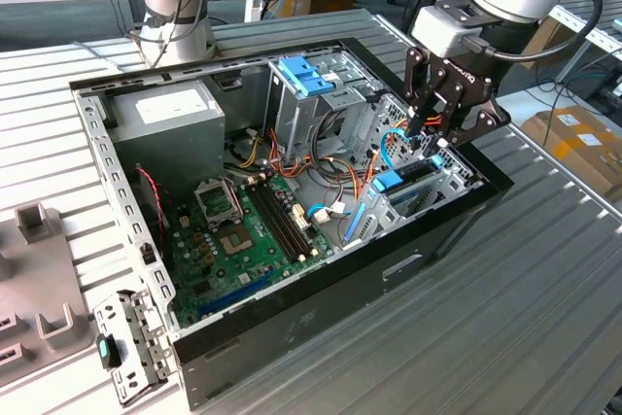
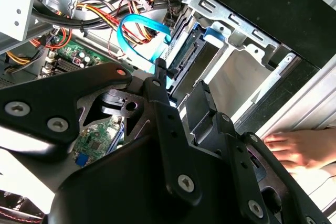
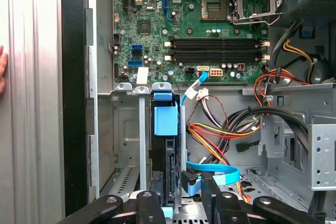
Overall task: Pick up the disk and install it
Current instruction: 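Insert the first disk wire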
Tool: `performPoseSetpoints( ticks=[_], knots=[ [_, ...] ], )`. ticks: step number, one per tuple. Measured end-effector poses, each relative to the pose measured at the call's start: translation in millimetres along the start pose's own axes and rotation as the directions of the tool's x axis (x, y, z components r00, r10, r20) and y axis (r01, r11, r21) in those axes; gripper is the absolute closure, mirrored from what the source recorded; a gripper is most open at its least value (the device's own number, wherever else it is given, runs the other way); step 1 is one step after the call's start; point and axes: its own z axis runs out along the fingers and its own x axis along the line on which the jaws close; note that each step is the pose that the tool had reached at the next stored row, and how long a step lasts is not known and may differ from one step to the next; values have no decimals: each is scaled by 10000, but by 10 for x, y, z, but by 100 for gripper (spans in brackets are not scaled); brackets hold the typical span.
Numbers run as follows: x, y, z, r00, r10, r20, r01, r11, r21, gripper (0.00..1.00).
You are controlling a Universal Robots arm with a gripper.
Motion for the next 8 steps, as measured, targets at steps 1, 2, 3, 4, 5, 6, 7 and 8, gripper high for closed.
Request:
performPoseSetpoints(
  ticks=[1, 2, 3, 4, 5, 6, 7, 8],
  knots=[
    [0, 0, 0, 10000, 0, 0, 0, 10000, -1, 57],
    [0, 0, 0, 10000, 0, 0, 0, 10000, 0, 57],
    [0, -1, 0, 10000, 0, 0, 0, 10000, 0, 57],
    [0, -1, 0, 10000, 0, 0, 0, 10000, 0, 57],
    [0, -1, 0, 10000, 0, -1, 0, 10000, 0, 57],
    [0, -1, 0, 10000, 1, 0, -1, 10000, 0, 57],
    [0, -2, 0, 10000, 0, -1, 0, 10000, 0, 57],
    [0, -2, 0, 10000, 0, 0, 0, 10000, 0, 57]
  ],
)
